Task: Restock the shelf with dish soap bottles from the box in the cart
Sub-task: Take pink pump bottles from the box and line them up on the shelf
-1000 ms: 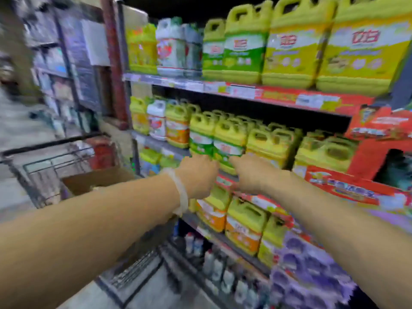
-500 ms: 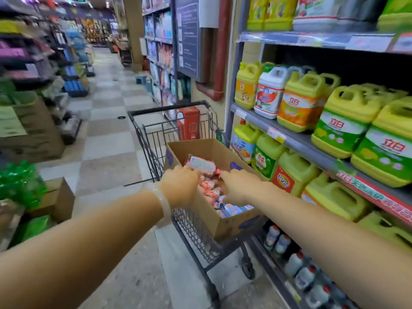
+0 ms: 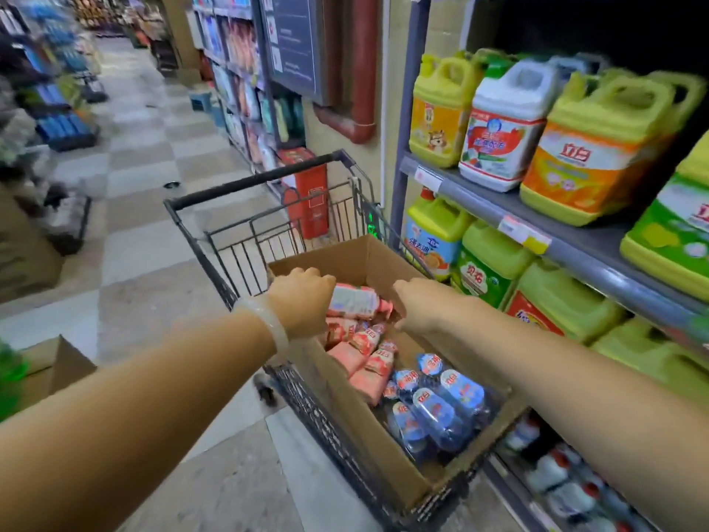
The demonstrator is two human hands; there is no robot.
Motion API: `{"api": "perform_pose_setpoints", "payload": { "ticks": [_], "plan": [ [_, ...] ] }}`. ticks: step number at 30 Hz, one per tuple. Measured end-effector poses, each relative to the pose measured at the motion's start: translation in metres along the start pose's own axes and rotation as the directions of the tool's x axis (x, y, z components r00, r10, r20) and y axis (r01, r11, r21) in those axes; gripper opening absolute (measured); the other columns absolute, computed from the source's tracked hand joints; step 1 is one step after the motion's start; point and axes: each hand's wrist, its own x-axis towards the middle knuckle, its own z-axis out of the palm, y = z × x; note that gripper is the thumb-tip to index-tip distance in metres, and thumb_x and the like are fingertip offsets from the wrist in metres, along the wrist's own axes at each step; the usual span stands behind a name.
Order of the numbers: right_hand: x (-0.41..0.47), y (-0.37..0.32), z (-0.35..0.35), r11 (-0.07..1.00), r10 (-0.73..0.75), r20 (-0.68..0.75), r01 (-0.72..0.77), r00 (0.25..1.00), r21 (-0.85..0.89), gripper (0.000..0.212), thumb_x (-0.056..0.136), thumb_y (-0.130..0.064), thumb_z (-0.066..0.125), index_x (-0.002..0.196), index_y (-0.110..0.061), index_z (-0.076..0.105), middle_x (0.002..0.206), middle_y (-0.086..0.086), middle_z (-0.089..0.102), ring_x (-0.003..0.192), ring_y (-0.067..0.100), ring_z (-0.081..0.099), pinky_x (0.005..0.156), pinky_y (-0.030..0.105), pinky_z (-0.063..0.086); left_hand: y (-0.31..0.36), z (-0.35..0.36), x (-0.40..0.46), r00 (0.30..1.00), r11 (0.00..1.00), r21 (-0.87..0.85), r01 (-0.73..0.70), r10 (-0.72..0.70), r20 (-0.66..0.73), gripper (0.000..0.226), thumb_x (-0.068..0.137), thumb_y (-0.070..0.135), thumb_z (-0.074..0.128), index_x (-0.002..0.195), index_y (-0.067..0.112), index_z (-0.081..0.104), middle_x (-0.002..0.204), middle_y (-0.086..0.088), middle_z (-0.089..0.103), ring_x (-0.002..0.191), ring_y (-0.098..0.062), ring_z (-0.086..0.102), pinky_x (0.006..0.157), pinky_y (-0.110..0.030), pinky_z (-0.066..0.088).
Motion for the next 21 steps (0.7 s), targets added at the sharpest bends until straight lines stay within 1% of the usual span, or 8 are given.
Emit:
{"api": "perform_pose_setpoints", "payload": {
  "ticks": [3,9,14,16,17,18,19,21],
  "plan": [
    [0.044,0.011,0.025,0.997,0.054,0.083,-0.059,0.995,0.058,0.048,0.089,-0.031,0.059,0.127,-0.007,0.042,0.128,0.016,0.051,0.116,0.034,0.052,0.091,0.037,0.046,-0.007,0.019,0.06,0.996,0.998,0.006,-0.063,0.062,0.057,0.055,0.085,0.031,0.063,0.133,0.018,0.042,0.125,-0.008,0.049,0.116,-0.028,0.049,0.092,-0.039,0.046],
    [0.148,0.025,0.077,0.95,0.203,0.217,-0.246,0.955,0.193,0.04,0.089,-0.027,0.054,0.122,-0.006,0.045,0.123,0.017,0.054,0.113,0.035,0.056,0.087,0.039,0.049,-0.037,0.066,0.191,0.958,0.978,0.033,-0.207,0.195,0.21,0.057,0.085,0.036,0.063,0.133,0.017,0.041,0.128,-0.009,0.047,0.12,-0.029,0.046,0.095,-0.039,0.043],
    [0.237,0.023,0.12,0.815,0.323,0.277,-0.415,0.905,0.405,0.046,0.08,-0.03,0.064,0.122,-0.016,0.053,0.116,0.009,0.061,0.108,0.03,0.06,0.087,0.034,0.05,-0.068,0.103,0.295,0.901,0.954,-0.041,-0.297,0.295,0.317,0.058,0.084,0.039,0.063,0.131,0.012,0.041,0.129,-0.01,0.045,0.122,-0.03,0.044,0.096,-0.041,0.041],
    [0.261,0.017,0.134,0.667,0.333,0.325,-0.464,0.885,0.583,0.043,0.083,-0.024,0.065,0.123,-0.012,0.056,0.119,0.006,0.06,0.108,0.024,0.058,0.091,0.031,0.047,-0.073,0.121,0.326,0.879,0.946,-0.068,-0.318,0.321,0.352,0.058,0.084,0.036,0.063,0.13,0.01,0.04,0.131,-0.012,0.044,0.124,-0.031,0.043,0.096,-0.04,0.041],
    [0.273,0.014,0.144,0.534,0.346,0.36,-0.497,0.866,0.684,0.031,0.086,-0.019,0.064,0.115,-0.011,0.061,0.112,0.005,0.063,0.1,0.02,0.059,0.085,0.027,0.046,-0.074,0.13,0.34,0.869,0.942,-0.083,-0.325,0.332,0.367,0.058,0.085,0.035,0.063,0.13,0.009,0.04,0.131,-0.012,0.043,0.124,-0.031,0.042,0.097,-0.04,0.041],
    [0.283,0.013,0.151,0.387,0.366,0.373,-0.505,0.852,0.771,0.013,0.087,-0.015,0.064,0.1,-0.014,0.064,0.097,0.001,0.064,0.086,0.014,0.058,0.074,0.022,0.045,-0.075,0.142,0.354,0.86,0.939,-0.101,-0.328,0.341,0.381,0.057,0.085,0.035,0.062,0.13,0.009,0.039,0.132,-0.012,0.043,0.124,-0.032,0.042,0.097,-0.039,0.04],
    [0.292,0.008,0.155,0.207,0.405,0.416,-0.525,0.814,0.826,0.009,0.088,-0.014,0.064,0.089,-0.021,0.06,0.083,-0.006,0.06,0.073,0.007,0.054,0.064,0.017,0.043,-0.075,0.152,0.365,0.852,0.938,-0.127,-0.321,0.345,0.393,0.057,0.086,0.036,0.061,0.131,0.008,0.039,0.132,-0.012,0.042,0.124,-0.032,0.041,0.099,-0.039,0.039],
    [0.312,-0.004,0.172,-0.127,0.444,0.549,-0.557,0.708,0.82,0.023,0.086,-0.029,0.066,0.101,-0.021,0.051,0.084,-0.01,0.054,0.076,0.005,0.052,0.066,0.009,0.041,-0.073,0.177,0.383,0.826,0.935,-0.179,-0.306,0.354,0.439,0.063,0.084,0.04,0.062,0.132,0.008,0.037,0.134,-0.014,0.042,0.125,-0.034,0.042,0.103,-0.04,0.038]
  ]
}}
